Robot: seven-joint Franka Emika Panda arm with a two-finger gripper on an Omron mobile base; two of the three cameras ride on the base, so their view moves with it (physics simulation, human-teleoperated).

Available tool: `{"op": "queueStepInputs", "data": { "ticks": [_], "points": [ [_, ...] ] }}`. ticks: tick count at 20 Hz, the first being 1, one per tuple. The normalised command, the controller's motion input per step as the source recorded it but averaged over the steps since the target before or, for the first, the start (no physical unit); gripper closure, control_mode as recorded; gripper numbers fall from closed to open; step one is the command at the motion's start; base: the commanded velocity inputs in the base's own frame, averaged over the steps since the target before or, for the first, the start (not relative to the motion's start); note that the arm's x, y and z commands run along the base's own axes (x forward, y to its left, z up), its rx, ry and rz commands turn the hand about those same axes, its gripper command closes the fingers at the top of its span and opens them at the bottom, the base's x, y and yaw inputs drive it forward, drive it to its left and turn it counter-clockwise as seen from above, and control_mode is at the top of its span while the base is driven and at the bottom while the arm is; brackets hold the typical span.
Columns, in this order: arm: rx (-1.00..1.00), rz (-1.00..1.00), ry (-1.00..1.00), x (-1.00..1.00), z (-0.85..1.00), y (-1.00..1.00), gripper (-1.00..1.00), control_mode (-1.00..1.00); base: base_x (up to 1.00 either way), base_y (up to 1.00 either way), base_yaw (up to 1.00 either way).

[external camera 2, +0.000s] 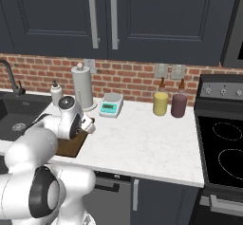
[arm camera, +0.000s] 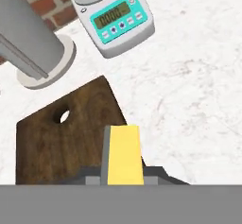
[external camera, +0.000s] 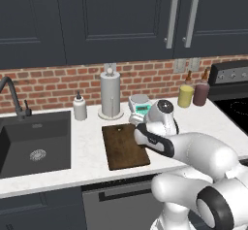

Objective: Pick up the sponge from the counter and clean the cutting board by briefly scrubbing or pressing down on the cutting board. Once finished, release the sponge.

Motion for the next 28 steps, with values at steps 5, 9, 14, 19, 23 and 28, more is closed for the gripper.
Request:
{"op": "queueStepInputs", "data": {
  "ticks": [5, 9, 14, 19, 23, 28],
  "points": [
    [0.00, -0.20, 0.11, 0.00, 0.00, -0.96, 1.00, -1.00, 0.00, 0.00, 0.00],
    [0.00, -0.20, 0.07, 0.00, 0.00, -0.83, 1.00, -1.00, 0.00, 0.00, 0.00],
    [-0.01, -0.16, 0.00, 0.00, -0.01, -0.56, 1.00, -1.00, 0.00, 0.00, 0.00],
    [-0.03, -0.09, 0.00, 0.00, -0.16, -0.16, 1.00, -1.00, 0.00, 0.00, 0.00],
    [-0.07, -0.06, 0.00, 0.00, -0.32, 0.00, -1.00, -1.00, 0.00, 0.00, 0.00],
    [-0.05, -0.05, 0.00, 0.00, -0.17, -0.02, -1.00, -1.00, 0.00, 0.00, 0.00]
  ]
}}
